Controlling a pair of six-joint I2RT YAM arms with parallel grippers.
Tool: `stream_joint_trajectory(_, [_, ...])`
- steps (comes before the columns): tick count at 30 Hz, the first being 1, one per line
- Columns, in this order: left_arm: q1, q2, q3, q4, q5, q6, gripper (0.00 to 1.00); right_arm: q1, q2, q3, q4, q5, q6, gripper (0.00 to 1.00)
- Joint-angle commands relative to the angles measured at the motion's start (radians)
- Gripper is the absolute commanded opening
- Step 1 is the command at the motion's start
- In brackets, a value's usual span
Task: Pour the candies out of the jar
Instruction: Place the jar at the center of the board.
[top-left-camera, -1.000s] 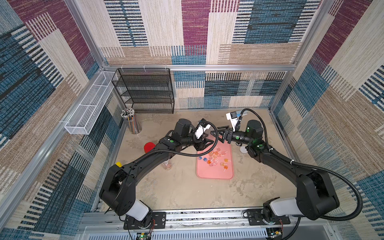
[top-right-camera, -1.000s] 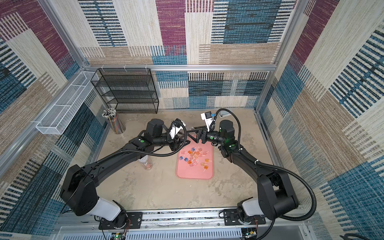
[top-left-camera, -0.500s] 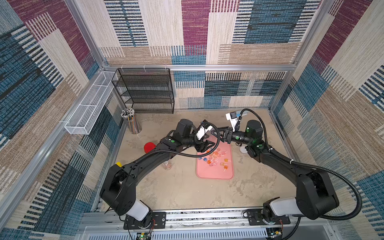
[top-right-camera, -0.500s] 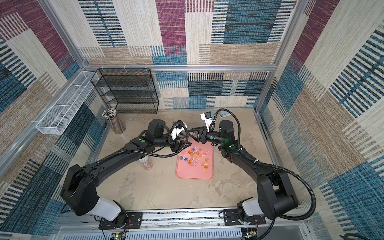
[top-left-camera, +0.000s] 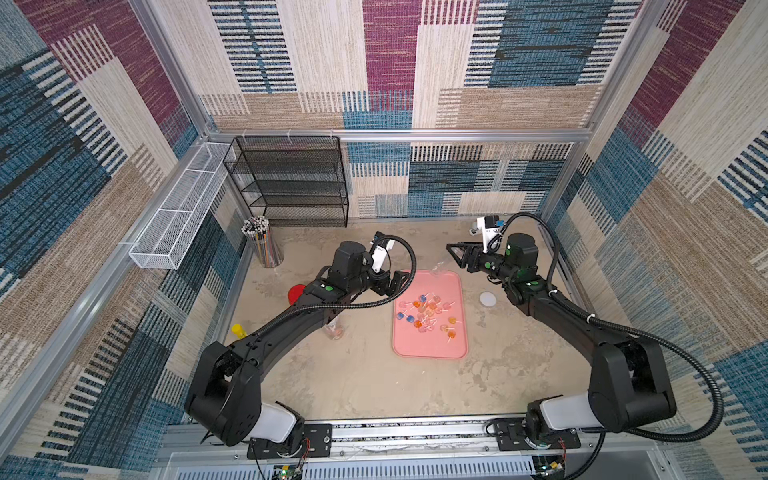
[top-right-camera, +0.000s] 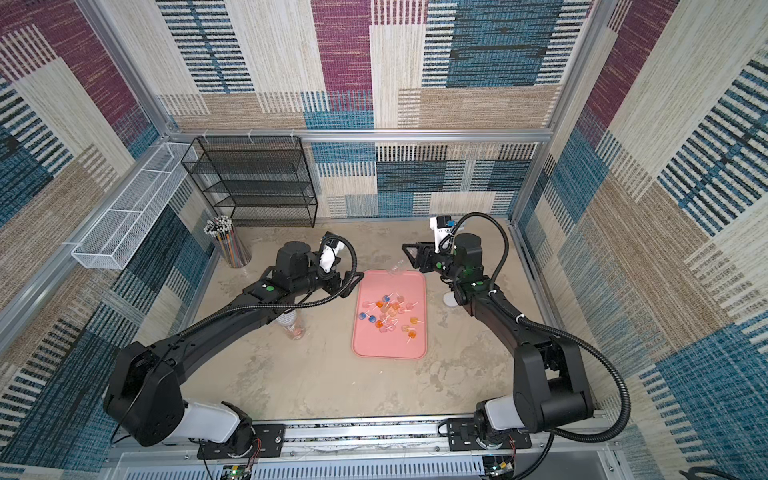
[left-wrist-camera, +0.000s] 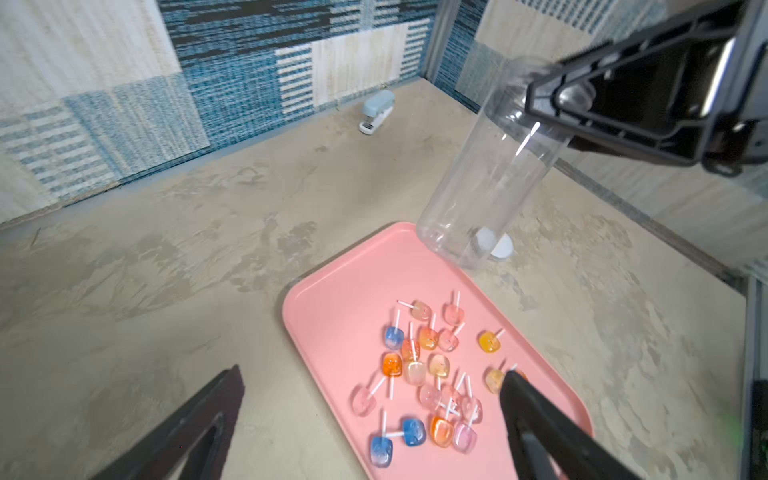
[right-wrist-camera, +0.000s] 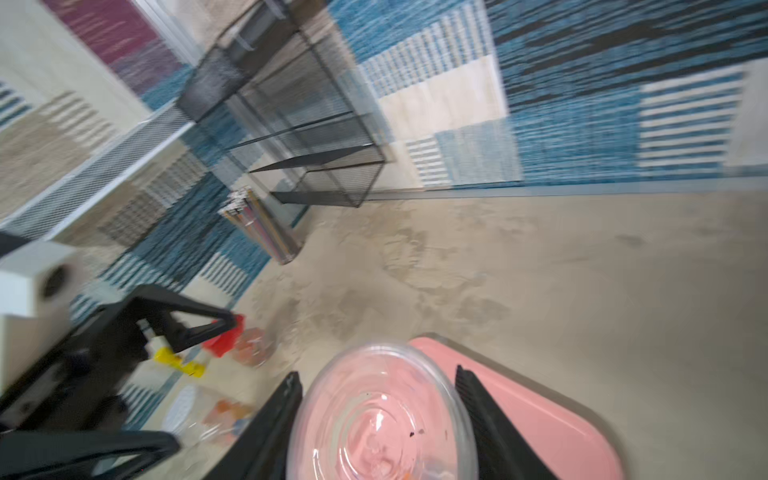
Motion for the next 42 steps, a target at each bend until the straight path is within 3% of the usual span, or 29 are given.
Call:
stream_joint_trajectory(1, [0.018, -0.036, -0.029, 0.091, -0.03, -0.108, 0.99, -0.015, 0.017, 0.001, -0.032, 0.262, -0.095, 0.53])
stream_joint_trajectory(6, [0.046, -0.1, -0.09, 0.147, -0.104, -0.162, 0.99, -0.024, 0.051, 0.007, -0.034, 0.515, -0.155, 0.54])
stream_joint_trajectory(9, [0.051, -0.121, -0.081, 0.075, -0.277, -0.284, 0.99, -0.036, 0.088, 0.008, -0.015, 0.609, -0.165, 0.54])
stream_joint_trajectory(13, [0.053, -0.133, -0.085, 0.044, -0.302, -0.211, 0.99, -0.046, 0.144, 0.018, 0.008, 0.659, -0.16, 0.54])
stream_joint_trajectory(17, [0.053, -0.154, -0.105, 0.041, -0.301, -0.188, 0.99, -0.049, 0.189, 0.024, 0.025, 0.688, -0.139, 0.55])
stream_joint_trajectory(24, [0.053, -0.213, -0.203, 0.131, -0.296, -0.159, 0.88, -0.05, 0.248, 0.023, 0.031, 0.7, -0.099, 0.57])
stream_joint_trajectory(31, [0.053, -0.234, -0.201, 0.094, -0.291, -0.161, 0.91, -0.05, 0.264, 0.008, 0.031, 0.683, -0.085, 0.62])
stream_joint_trajectory(37, [0.055, -0.273, -0.207, 0.064, -0.375, -0.194, 0.99, -0.05, 0.259, -0.005, 0.022, 0.682, -0.08, 0.72])
stream_joint_trajectory(42, [0.061, -0.328, -0.197, -0.069, -0.429, -0.272, 0.99, -0.05, 0.203, -0.007, 0.003, 0.627, -0.074, 0.89])
